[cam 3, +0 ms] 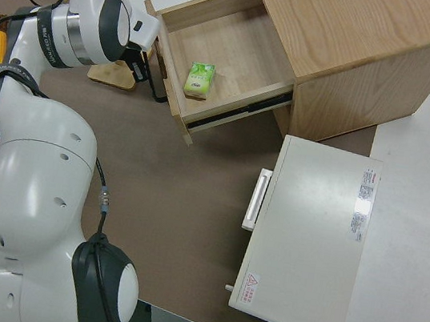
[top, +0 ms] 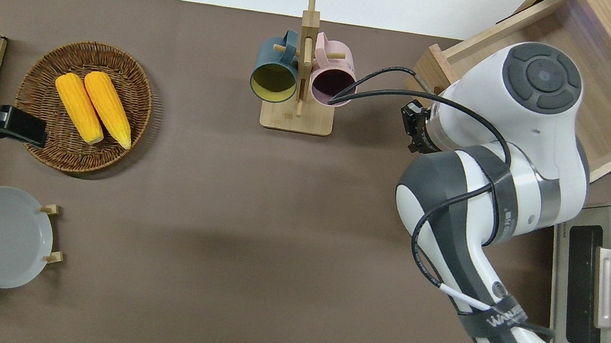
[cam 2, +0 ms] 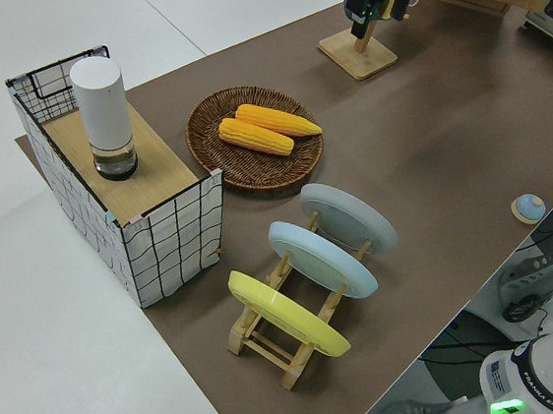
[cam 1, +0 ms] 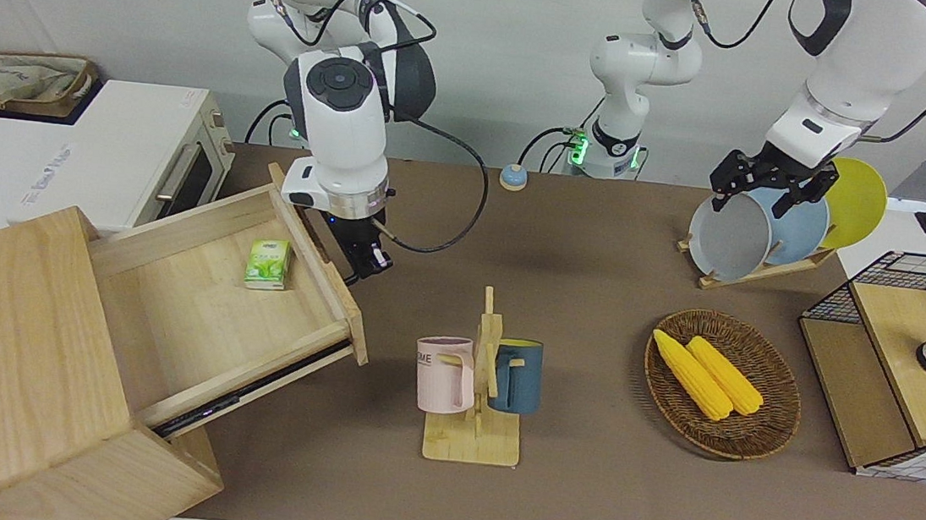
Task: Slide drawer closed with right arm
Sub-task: 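Push the drawer front with the right arm, sliding it away from the robot, then continue pushing the drawer with the right gripper until it shuts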
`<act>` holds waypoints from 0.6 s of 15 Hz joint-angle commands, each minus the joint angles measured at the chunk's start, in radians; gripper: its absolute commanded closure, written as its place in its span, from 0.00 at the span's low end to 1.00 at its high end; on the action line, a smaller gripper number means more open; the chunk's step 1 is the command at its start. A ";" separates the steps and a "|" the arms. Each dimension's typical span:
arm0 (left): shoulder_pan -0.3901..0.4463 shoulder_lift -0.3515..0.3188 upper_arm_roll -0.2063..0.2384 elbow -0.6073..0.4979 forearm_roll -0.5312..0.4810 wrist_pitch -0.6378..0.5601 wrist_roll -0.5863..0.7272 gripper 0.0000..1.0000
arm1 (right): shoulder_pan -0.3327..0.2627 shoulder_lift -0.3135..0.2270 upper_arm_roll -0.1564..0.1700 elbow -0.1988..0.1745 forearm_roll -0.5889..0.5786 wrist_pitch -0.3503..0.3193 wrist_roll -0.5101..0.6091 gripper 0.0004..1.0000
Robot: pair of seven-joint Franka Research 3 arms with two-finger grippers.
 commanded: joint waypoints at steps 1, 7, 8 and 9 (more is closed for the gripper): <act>-0.007 -0.004 0.000 0.010 0.018 -0.018 -0.010 0.01 | -0.064 0.040 0.019 0.044 -0.003 0.020 -0.030 1.00; -0.007 -0.004 0.000 0.010 0.018 -0.018 -0.010 0.01 | -0.107 0.055 0.019 0.064 -0.008 0.008 -0.033 1.00; -0.007 -0.004 0.000 0.009 0.018 -0.018 -0.010 0.01 | -0.118 0.055 0.019 0.066 -0.008 0.007 -0.044 1.00; -0.007 -0.004 0.000 0.010 0.018 -0.018 -0.010 0.01 | -0.127 0.058 0.021 0.070 -0.008 0.004 -0.061 1.00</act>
